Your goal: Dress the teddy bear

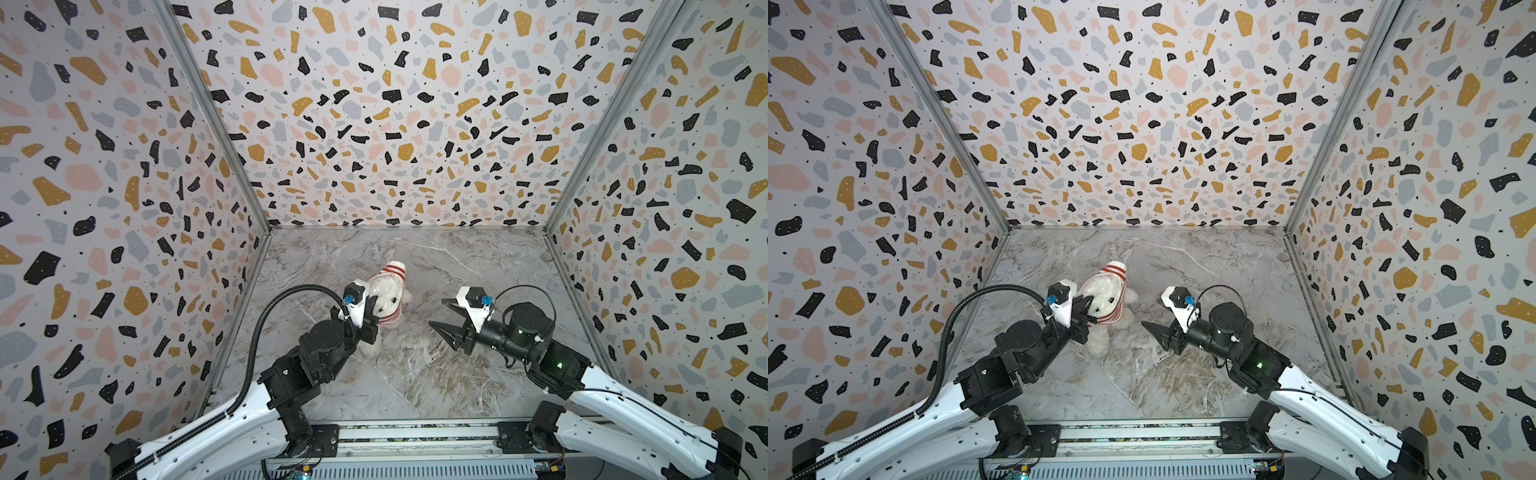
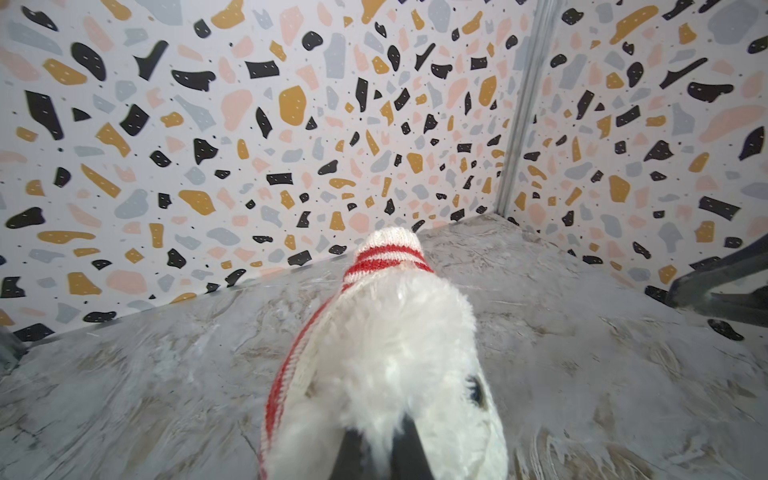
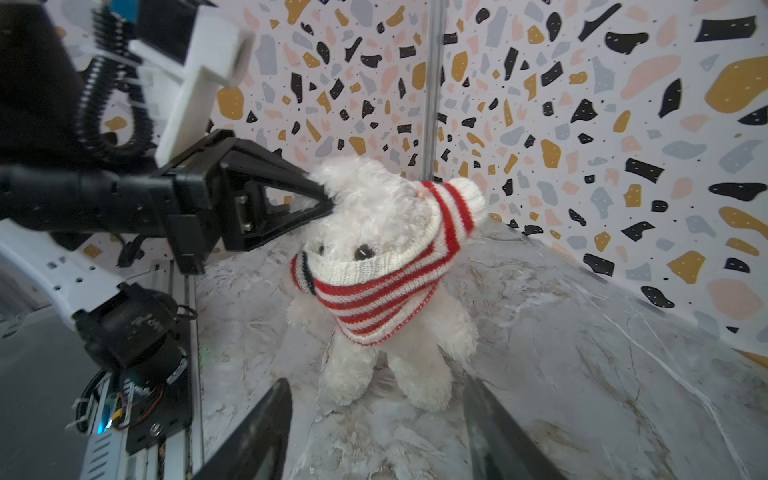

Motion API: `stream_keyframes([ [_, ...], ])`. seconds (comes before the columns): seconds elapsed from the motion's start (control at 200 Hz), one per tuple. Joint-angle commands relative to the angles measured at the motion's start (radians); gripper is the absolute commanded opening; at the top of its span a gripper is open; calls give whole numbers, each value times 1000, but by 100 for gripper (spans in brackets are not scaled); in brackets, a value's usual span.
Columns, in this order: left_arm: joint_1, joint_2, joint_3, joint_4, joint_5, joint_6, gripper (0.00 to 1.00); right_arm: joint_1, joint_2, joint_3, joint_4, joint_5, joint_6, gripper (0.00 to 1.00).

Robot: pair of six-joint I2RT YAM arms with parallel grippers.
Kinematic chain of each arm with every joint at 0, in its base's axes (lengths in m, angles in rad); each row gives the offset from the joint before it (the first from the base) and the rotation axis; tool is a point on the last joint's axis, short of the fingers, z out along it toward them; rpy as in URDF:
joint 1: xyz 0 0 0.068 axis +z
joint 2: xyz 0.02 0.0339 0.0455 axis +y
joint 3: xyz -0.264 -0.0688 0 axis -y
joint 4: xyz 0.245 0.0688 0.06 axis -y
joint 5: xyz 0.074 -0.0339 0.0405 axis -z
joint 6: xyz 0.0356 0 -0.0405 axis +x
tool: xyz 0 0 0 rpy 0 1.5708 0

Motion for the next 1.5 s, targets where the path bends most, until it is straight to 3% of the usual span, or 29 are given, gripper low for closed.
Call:
stream_keyframes([
  [0.0, -17, 14, 3, 117, -96, 46, 0, -93, 53, 43, 17, -61, 301, 67],
  [0.11, -32, 48, -80, 223, -65, 16, 0, -130, 23, -25, 83, -123, 446, 68],
  [0.37, -107, 172, -243, 449, -64, -106, 0, -133, -75, -69, -9, -133, 485, 76],
  [0.596, -204, 324, -274, 566, -75, -200, 0, -140, -90, -155, -26, -167, 511, 77],
  [0.771, -293, 454, -271, 660, -137, -228, 0, -138, -68, -274, 127, -258, 602, 77],
  [1.497, -379, 711, -244, 877, -154, -233, 0, -114, 148, -422, 440, -287, 707, 71],
])
